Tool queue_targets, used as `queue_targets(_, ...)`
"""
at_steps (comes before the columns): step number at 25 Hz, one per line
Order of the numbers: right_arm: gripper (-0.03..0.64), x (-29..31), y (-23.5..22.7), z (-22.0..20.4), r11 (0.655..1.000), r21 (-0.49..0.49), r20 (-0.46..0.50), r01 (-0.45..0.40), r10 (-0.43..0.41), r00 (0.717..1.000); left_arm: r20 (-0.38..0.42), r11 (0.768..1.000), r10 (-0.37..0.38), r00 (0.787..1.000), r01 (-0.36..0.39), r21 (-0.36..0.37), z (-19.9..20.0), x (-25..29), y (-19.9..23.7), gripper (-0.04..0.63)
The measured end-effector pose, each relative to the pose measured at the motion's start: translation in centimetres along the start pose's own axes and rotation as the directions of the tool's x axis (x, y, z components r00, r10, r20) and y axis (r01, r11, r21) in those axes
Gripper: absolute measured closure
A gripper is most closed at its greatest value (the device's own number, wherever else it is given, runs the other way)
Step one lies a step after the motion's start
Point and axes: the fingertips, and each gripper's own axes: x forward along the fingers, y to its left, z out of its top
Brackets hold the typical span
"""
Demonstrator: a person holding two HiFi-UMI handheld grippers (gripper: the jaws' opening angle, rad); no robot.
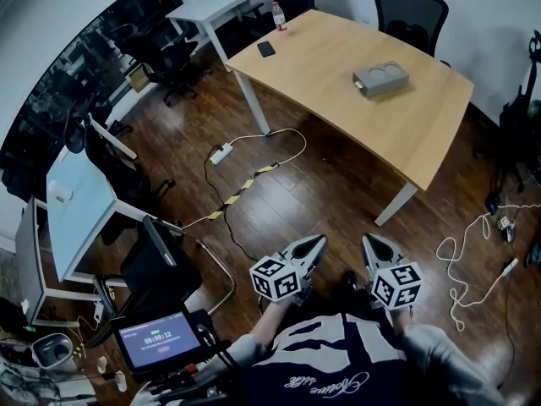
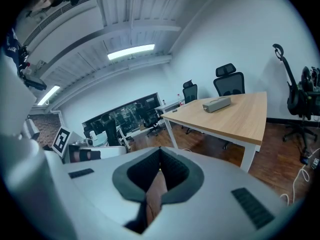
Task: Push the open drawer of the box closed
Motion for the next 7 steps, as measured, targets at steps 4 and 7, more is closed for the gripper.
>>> queue_targets(4,0.618,-1.1,2.2,0.3,1.0,-0.008,0.004,0.009,-0.009,1.0,0.0,1.0,-0.019,1.0,0.019,0.006,0.5,-1.9,-1.3,0.594)
queue_targets(7,0.618,-1.7,3.6,0.5,1.0,-0.014,0.007,0.013,-0.013,1.0,-0.003,0.999,-0.03,1.0,0.03,0.011,0.8,-3.2,-1.9,0.594)
